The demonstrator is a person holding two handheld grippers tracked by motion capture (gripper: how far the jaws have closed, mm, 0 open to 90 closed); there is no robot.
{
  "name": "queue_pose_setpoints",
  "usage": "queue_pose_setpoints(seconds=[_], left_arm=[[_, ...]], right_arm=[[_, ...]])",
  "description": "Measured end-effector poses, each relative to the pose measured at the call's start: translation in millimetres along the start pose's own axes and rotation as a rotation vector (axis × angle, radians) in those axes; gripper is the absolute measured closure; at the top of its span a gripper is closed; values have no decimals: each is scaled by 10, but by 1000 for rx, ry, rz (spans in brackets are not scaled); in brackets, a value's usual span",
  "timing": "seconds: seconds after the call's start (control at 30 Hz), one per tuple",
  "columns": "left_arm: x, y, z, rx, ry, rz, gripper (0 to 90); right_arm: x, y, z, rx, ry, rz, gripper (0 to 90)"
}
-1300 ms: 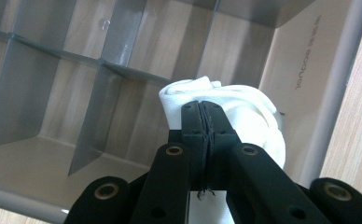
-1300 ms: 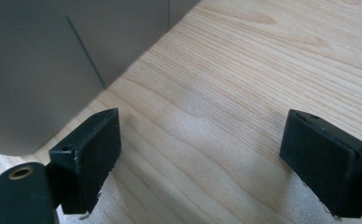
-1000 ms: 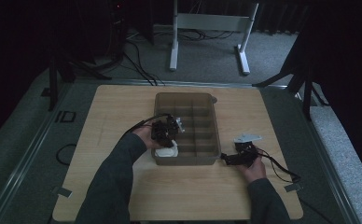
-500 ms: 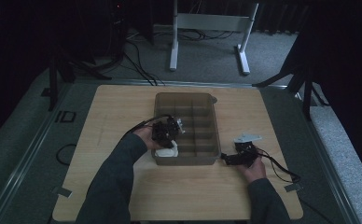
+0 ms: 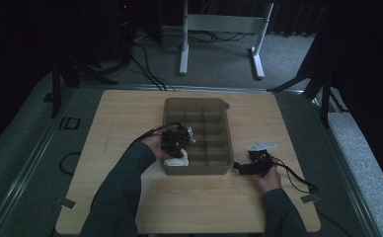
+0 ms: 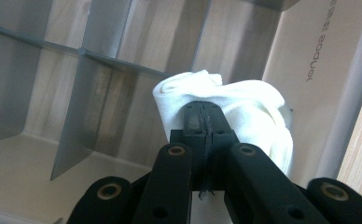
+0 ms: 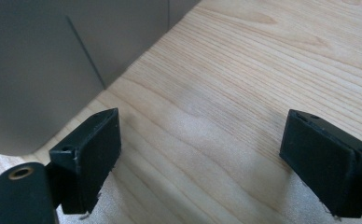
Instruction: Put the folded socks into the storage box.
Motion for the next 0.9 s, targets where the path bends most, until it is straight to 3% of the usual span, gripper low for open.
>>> queue_pose_setpoints(seconds=[0.23,0.4,0.9], left_arm=[[-23,-6,13,5,-1,9,900],[-72,-24,42,-4,28,23,900],[-115,-36,34,-6,23,23,900]], right_arm=[[0,0,0,0,0,0,121],[0,0,0,0,0,0,121],[0,0,0,0,0,0,121]])
Point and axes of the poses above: each handheld gripper's, and its own axes: x roughly backward along the jaws, z roughly out of its underside, y roughly to its left, the point moved 5 cm from there along -x, roughly forward along the jaws, and after that the axes turned 5 degrees about -y, right-handed, at the moved point
